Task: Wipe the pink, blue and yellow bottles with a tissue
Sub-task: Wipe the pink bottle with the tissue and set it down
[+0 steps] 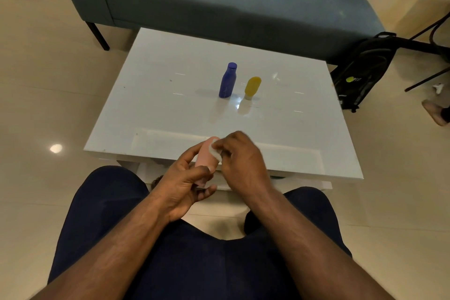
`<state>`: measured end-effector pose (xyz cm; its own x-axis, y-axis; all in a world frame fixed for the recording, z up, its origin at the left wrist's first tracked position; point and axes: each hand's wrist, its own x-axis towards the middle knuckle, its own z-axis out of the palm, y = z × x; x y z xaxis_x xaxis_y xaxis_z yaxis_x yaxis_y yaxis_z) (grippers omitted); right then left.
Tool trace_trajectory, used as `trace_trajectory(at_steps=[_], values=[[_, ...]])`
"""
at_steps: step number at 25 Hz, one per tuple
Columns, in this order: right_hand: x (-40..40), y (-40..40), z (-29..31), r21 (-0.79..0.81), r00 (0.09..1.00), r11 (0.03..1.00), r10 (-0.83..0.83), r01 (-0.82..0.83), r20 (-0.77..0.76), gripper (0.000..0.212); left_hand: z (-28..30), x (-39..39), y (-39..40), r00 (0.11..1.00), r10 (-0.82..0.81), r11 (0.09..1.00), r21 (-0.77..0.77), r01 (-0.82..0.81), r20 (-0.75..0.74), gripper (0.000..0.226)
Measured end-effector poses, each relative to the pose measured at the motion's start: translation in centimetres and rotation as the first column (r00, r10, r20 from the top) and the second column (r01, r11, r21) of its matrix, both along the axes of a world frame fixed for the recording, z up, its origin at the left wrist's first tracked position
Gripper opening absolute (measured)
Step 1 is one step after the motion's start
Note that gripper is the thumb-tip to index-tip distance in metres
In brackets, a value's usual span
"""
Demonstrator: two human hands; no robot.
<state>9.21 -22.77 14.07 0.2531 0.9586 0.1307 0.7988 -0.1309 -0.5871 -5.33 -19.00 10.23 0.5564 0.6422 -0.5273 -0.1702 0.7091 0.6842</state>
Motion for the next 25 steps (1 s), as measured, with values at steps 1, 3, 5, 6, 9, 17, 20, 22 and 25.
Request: trace_trajectory(at_steps=[1,3,5,6,9,17,20,22,25], values=[[0.4,0.4,0.1,0.026,0.998,0.998,-0.057,0.058,-0.024,0.017,0.1,0.0,-0.1,1.000,-0.016,1.000,-0.018,0.016,0.021,0.062],[0.0,0.4,0.2,0.035,0.996,0.996,-0.081,0.083,-0.035,0.017,0.3,0.1,-0.3,0.998,-0.038,0.999,-0.022,0.039,0.052,0.064],[-1.7,-0.6,0.3,0.006,0.997,0.998,0.064,-0.064,0.031,0.023,0.0,0.2,-0.4,0.998,-0.065,0.998,0.029,0.064,0.019,0.064],[-2.2,-1.3,0.3,-0.032,0.987,0.989,0.148,-0.146,0.069,0.028,-0.1,0.3,-0.5,0.997,-0.073,0.996,0.058,0.073,0.000,0.064],[0.0,-0.1,0.1,0.010,0.995,0.996,0.091,-0.092,0.045,0.022,-0.7,0.3,-0.4,0.996,-0.085,0.987,0.133,0.090,-0.041,0.067],[-0.8,-1.0,-0.5,-0.012,0.983,0.987,0.161,-0.161,0.085,0.028,-1.6,0.4,-0.7,0.977,-0.109,0.939,0.303,0.161,-0.180,0.062],[1.9,0.6,-0.8,0.002,0.999,1.000,-0.028,0.028,0.036,0.026,-1.8,0.3,-0.7,0.955,-0.076,0.911,0.369,0.183,-0.286,0.052],[1.8,0.4,-0.7,-0.028,0.996,0.998,-0.061,0.063,0.071,0.028,-1.8,0.2,-0.8,0.946,-0.084,0.900,0.384,0.206,-0.312,0.051],[0.1,-0.7,-0.6,-0.022,0.983,0.992,0.125,-0.123,0.136,0.031,-1.8,0.2,-0.7,0.946,-0.089,0.902,0.378,0.209,-0.312,0.050]])
